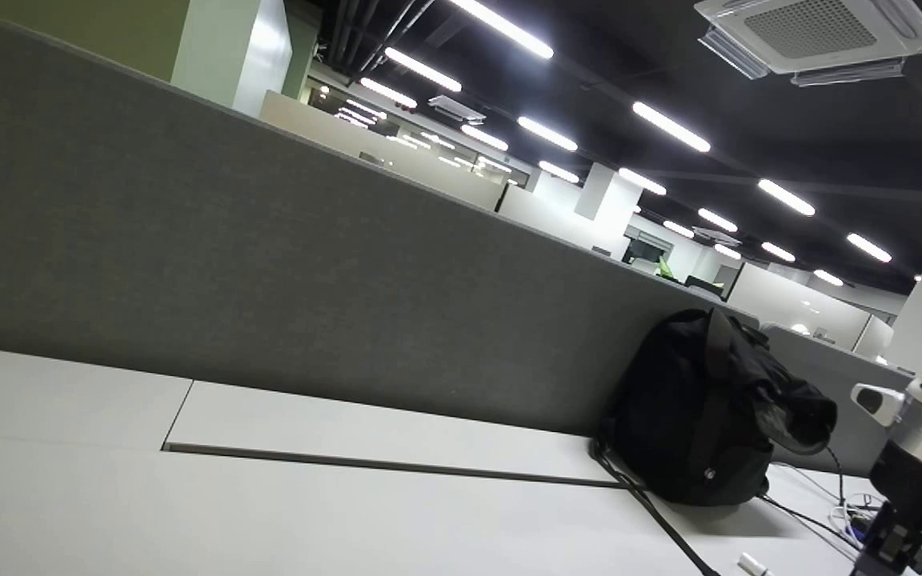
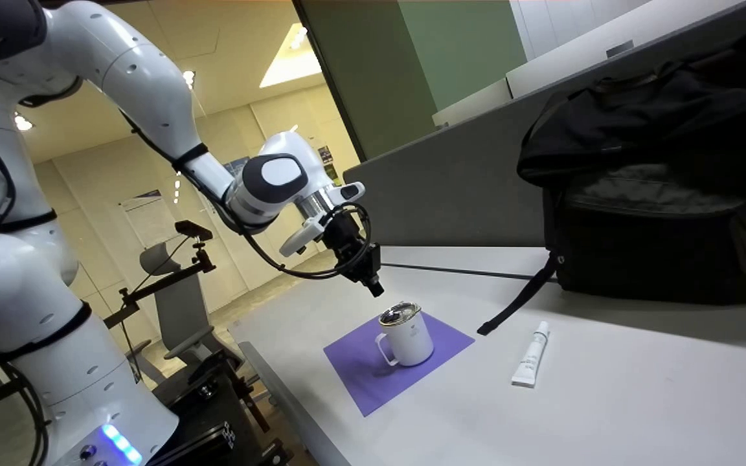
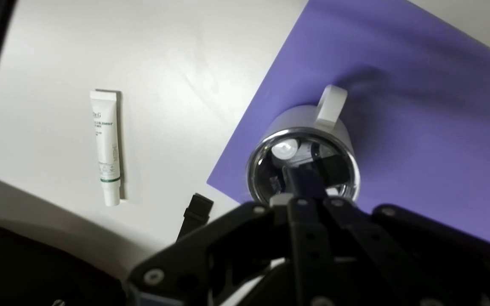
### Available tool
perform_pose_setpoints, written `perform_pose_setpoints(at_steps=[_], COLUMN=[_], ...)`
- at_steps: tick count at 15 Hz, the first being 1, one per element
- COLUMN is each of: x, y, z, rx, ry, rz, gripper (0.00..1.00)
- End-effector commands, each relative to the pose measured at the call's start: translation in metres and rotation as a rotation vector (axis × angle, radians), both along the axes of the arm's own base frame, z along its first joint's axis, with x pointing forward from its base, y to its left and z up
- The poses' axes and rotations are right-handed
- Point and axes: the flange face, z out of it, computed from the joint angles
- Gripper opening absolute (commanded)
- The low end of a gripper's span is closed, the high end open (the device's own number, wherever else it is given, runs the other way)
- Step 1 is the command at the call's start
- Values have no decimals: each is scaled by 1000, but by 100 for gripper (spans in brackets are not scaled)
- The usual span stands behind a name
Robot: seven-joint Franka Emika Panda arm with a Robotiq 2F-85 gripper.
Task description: Open the slider on the top of the white cup
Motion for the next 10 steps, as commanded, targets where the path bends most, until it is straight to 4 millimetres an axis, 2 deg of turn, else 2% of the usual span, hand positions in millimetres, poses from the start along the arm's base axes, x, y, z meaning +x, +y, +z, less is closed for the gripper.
perform_pose_setpoints(at_steps=[1,4,10], x=[10,14,9], y=[6,12,18], z=[-2,-15,-44], rx=[21,43,48], ry=[-112,-153,-72], rz=[55,105,94], gripper=[0,0,0])
